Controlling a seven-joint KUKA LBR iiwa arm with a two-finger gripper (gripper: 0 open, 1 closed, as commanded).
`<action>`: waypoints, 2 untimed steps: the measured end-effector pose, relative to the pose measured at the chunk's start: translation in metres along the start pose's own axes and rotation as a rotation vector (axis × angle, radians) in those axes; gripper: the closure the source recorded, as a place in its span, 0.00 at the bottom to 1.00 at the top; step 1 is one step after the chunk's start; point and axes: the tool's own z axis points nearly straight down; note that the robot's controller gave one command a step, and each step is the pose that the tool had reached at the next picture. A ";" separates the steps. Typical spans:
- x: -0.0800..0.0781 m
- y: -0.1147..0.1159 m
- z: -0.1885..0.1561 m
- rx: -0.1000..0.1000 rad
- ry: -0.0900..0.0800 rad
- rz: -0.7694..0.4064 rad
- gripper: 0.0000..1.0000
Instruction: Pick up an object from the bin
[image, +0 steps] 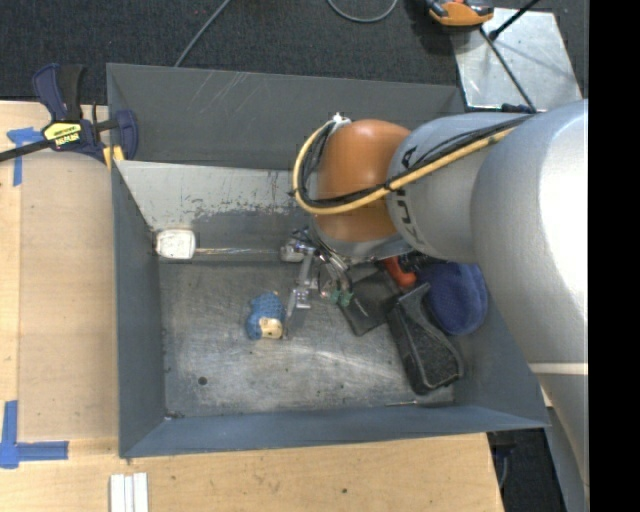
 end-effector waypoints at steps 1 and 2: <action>0.035 0.034 -0.002 0.000 0.003 -0.077 0.00; 0.033 0.033 -0.004 -0.001 -0.005 -0.074 1.00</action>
Offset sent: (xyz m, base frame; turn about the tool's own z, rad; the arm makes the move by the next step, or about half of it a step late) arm -0.0307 0.0370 0.0010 -0.0715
